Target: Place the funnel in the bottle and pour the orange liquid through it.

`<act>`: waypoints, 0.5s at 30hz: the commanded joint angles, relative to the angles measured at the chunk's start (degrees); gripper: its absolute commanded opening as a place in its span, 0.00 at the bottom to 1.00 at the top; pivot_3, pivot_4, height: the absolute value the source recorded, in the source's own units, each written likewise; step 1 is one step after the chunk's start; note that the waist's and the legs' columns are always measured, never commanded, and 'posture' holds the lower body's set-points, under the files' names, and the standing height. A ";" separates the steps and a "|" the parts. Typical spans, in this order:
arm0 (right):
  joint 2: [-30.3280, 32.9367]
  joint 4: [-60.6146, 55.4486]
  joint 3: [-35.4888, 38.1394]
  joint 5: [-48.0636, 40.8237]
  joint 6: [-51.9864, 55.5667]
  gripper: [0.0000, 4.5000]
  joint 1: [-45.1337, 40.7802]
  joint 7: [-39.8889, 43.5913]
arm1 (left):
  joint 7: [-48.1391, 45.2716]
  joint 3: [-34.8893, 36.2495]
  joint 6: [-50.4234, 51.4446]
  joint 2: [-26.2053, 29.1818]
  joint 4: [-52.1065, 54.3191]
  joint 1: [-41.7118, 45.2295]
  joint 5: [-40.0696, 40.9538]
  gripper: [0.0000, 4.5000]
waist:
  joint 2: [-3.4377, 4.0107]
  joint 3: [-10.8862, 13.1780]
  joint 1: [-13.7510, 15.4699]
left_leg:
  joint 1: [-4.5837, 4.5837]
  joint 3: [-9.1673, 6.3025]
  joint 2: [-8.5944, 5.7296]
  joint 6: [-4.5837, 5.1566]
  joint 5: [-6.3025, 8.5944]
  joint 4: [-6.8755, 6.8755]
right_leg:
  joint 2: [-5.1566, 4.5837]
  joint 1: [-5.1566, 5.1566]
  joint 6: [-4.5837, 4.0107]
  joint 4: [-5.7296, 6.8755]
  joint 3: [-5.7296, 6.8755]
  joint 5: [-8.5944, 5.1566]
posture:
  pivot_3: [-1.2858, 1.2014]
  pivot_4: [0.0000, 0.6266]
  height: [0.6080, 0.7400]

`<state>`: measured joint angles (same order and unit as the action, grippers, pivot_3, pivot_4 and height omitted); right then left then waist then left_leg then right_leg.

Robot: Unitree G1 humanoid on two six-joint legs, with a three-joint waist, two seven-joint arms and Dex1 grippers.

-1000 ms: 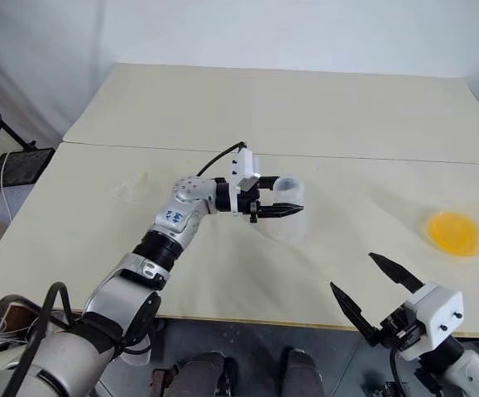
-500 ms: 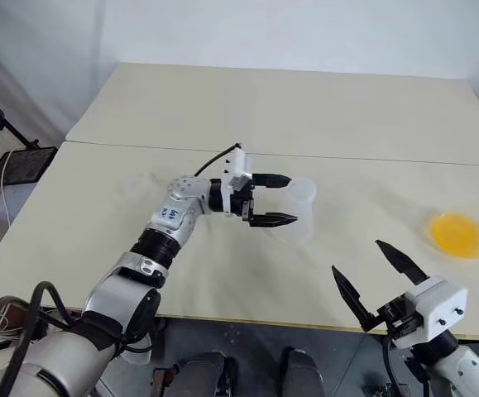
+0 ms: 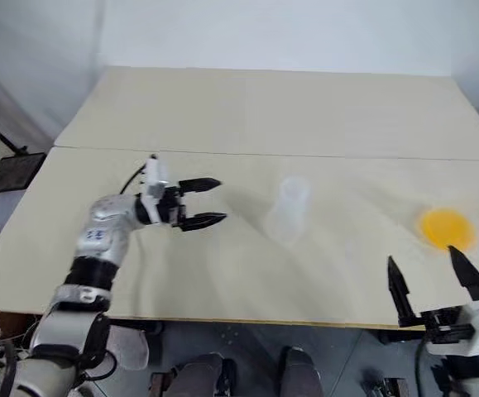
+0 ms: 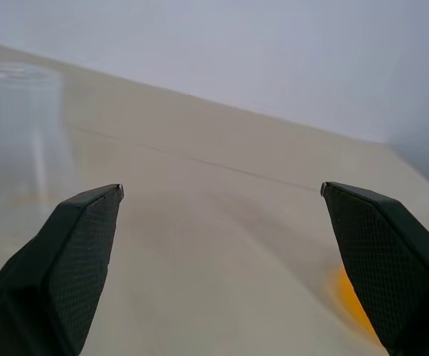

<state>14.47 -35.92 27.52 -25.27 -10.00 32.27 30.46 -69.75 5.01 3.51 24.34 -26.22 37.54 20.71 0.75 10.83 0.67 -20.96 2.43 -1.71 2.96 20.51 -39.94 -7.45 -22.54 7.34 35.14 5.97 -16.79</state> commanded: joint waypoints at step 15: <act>23.11 17.60 -15.10 -7.85 8.16 1.00 -32.33 27.58 | 27.85 33.71 1.46 2.16 32.80 -52.27 6.44 1.00 | -0.15 0.00 0.93 | -0.02 -0.43 0.23 -0.15 0.15 -0.10 | -0.40 0.18 -0.18 -0.43 -0.03 -0.07 | 0.52 0.24 1.00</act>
<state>36.69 -19.42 12.92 -32.05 -1.96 0.82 55.27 -43.45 36.38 5.57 27.29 2.85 -12.34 25.36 0.61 10.83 1.59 -20.98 2.02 -1.48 2.80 20.68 -40.03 -7.88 -22.34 7.17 34.67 5.93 -16.87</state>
